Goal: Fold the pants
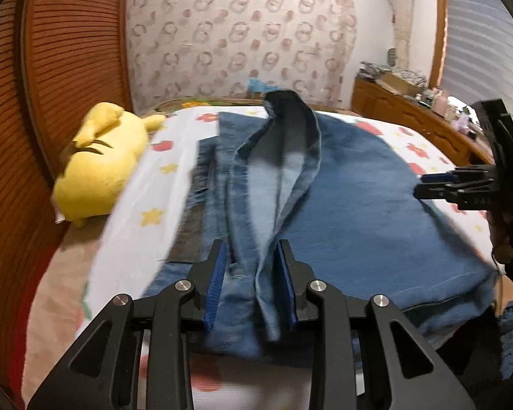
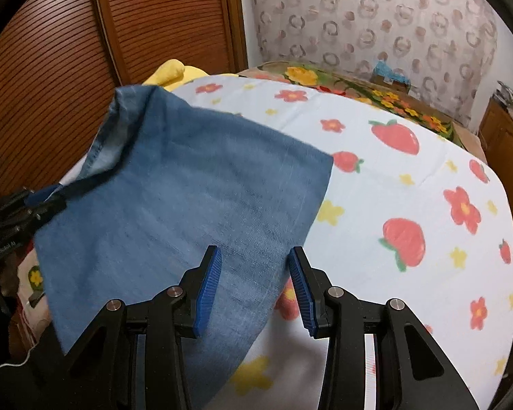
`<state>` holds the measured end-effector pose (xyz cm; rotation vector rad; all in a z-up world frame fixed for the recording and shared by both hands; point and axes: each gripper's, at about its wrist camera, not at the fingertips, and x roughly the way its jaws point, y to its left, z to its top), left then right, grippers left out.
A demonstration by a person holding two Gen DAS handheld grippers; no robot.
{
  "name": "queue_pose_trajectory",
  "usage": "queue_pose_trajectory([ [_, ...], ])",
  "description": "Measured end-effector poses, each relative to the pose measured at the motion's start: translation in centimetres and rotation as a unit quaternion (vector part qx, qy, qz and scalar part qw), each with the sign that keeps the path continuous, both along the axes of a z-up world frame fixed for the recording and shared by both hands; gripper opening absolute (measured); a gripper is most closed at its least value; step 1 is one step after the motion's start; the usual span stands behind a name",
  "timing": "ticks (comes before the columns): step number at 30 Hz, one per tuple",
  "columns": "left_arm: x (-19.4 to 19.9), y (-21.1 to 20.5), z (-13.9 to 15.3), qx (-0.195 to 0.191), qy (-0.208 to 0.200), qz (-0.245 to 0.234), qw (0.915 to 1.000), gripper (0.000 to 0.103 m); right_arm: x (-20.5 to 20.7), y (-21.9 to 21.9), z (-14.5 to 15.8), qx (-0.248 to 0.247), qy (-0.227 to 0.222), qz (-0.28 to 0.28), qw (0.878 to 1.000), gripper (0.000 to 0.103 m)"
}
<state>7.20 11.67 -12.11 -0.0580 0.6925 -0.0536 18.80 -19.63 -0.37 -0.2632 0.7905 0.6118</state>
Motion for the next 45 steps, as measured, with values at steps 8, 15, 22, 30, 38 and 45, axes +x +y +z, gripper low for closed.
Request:
queue_pose_trajectory([
  [8, -0.4, 1.0, -0.5, -0.017, 0.005, 0.002, 0.9998, 0.031, -0.9, -0.5, -1.0, 0.01, 0.0, -0.009, 1.0, 0.043],
  [15, -0.5, 0.6, -0.2, -0.007, 0.005, 0.006, 0.9999, 0.031, -1.1, -0.6, -1.1, 0.013, 0.002, -0.015, 1.0, 0.043],
  [22, -1.2, 0.2, 0.8, -0.011, -0.015, -0.003, 0.9998, 0.044, -1.2, -0.7, -0.5, 0.014, 0.006, -0.023, 1.0, 0.043],
  [30, -1.5, -1.1, 2.3, -0.019, -0.033, -0.032, 0.9988, 0.081, -3.7, -1.4, 0.6, 0.016, -0.007, -0.027, 0.999, 0.044],
  [38, -1.3, -4.4, 1.4, 0.003, -0.013, -0.062, 0.998, 0.081, -6.6, -2.5, 1.0, 0.042, -0.011, -0.03, 0.999, 0.046],
  [45, -1.0, -5.8, 0.4, 0.01, 0.005, -0.071, 0.9974, 0.081, -7.8, -3.1, 0.1, 0.052, 0.003, -0.034, 0.998, 0.049],
])
